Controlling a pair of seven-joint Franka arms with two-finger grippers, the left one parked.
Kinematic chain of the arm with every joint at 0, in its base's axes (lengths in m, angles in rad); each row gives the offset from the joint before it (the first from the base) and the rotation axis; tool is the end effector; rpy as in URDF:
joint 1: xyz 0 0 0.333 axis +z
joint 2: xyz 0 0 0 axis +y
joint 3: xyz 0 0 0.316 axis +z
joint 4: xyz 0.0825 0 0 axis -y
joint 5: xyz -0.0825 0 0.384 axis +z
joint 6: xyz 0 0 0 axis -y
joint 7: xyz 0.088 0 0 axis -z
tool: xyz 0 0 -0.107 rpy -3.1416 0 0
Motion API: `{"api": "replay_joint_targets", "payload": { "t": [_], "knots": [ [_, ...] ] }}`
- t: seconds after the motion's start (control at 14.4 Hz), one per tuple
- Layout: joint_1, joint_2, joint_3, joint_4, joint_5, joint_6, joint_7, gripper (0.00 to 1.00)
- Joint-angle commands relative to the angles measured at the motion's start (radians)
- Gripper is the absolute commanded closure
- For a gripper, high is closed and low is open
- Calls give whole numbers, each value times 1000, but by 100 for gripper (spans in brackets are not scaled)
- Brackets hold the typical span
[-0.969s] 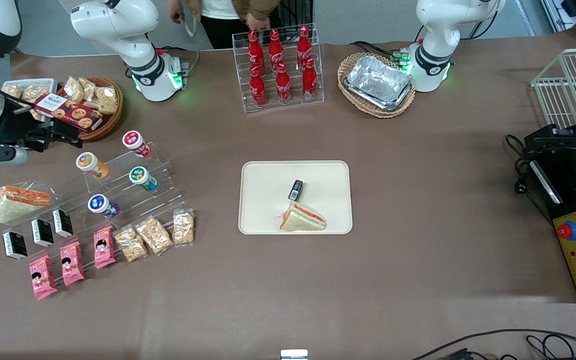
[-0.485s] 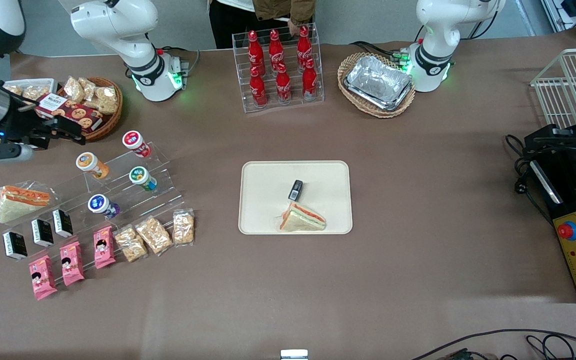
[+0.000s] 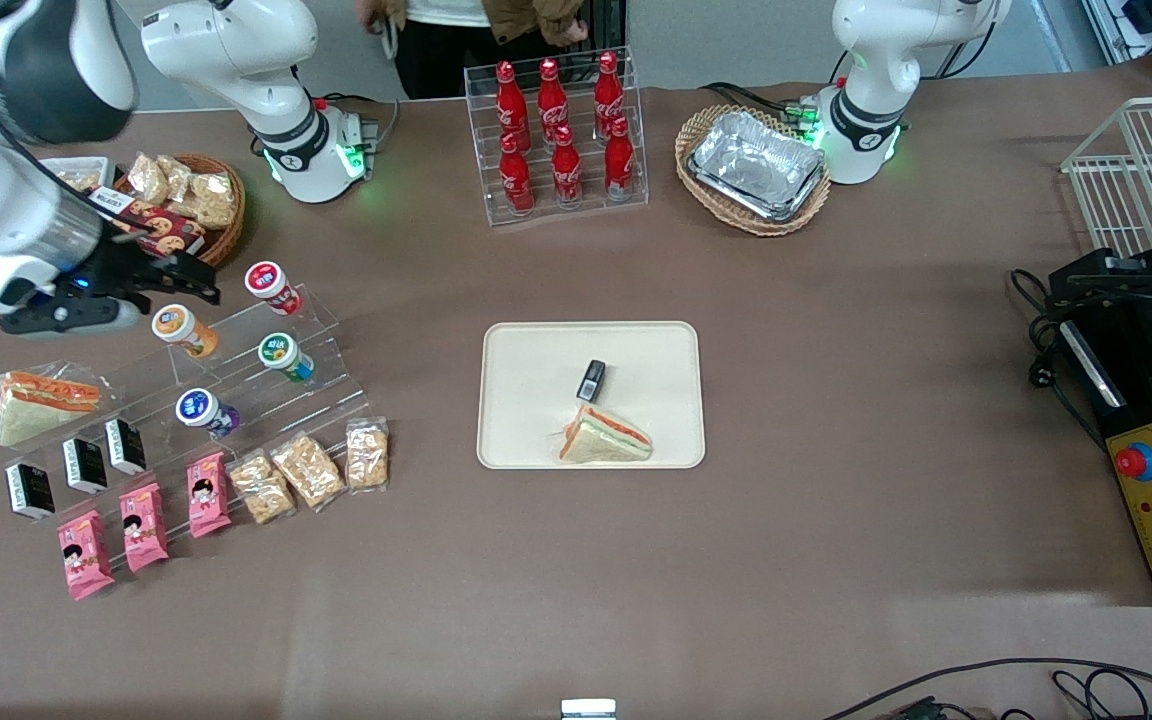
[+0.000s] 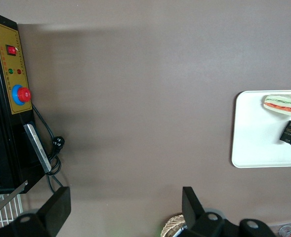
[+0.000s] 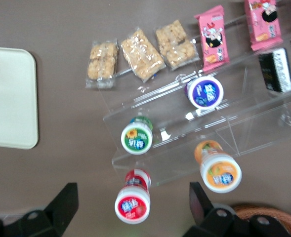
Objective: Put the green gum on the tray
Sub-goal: 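Lower the right gripper and close it on the green-lidded tub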
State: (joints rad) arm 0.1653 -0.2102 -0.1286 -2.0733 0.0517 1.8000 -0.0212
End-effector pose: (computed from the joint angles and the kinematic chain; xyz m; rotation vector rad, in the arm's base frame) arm 0.4873 0.0187 0.5146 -3.0630 -0.0738 0.1007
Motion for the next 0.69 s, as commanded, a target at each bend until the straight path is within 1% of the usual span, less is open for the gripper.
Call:
{"api": "replay_joint_targets", "payload": {
  "t": [0.0,0.07,0.35,0.62],
  "knots": [
    [5,-3,41,-154,-4,189,-11,0],
    [11,12,55,-174,-4,228,-23,0],
    [19,58,55,-243,-3,343,-92,0],
    [19,98,55,-281,-3,397,-144,0]
  ]
}}
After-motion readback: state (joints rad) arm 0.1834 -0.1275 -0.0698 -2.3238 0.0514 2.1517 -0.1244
